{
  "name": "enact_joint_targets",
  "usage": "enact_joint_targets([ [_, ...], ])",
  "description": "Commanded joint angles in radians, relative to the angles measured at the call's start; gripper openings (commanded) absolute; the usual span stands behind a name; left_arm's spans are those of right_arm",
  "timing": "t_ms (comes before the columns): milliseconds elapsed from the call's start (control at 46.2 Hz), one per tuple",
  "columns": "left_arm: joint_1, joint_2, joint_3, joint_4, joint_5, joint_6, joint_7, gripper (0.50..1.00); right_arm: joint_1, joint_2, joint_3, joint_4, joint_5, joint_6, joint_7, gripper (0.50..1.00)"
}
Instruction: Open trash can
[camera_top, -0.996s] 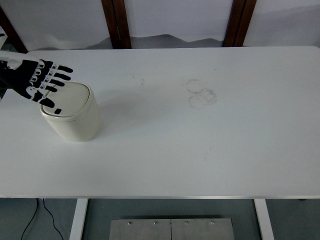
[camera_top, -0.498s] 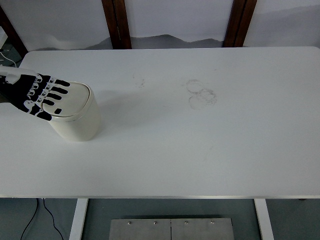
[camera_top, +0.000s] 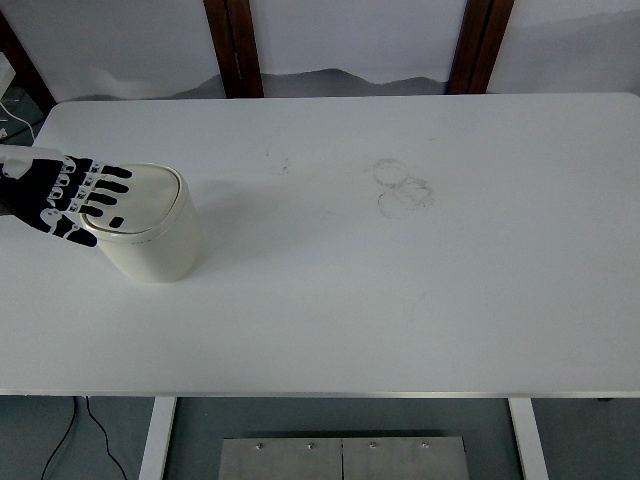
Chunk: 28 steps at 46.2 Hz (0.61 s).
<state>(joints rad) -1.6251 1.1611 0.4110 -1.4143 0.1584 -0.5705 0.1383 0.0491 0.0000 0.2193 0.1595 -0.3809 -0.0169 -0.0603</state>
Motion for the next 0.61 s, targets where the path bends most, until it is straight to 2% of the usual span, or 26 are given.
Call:
enact_joint_targets([
  [0, 0.007, -0.006, -0.001, 0.009, 0.000, 0.000, -0.014, 1.000, -0.001, 0.000, 0.000, 0.000, 0.000, -0.001, -0.001, 0.995],
  [303, 0.051, -0.031, -0.006, 0.043, 0.000, 0.000, -0.063, 1.000, -0.001, 0.000, 0.002, 0.000, 0.000, 0.000, 0.000, 0.995],
  [585, 0.077, -0.050, -0.018, 0.077, -0.002, 0.000, -0.078, 1.000, -0.001, 0.000, 0.000, 0.000, 0.000, 0.000, 0.000, 0.995],
])
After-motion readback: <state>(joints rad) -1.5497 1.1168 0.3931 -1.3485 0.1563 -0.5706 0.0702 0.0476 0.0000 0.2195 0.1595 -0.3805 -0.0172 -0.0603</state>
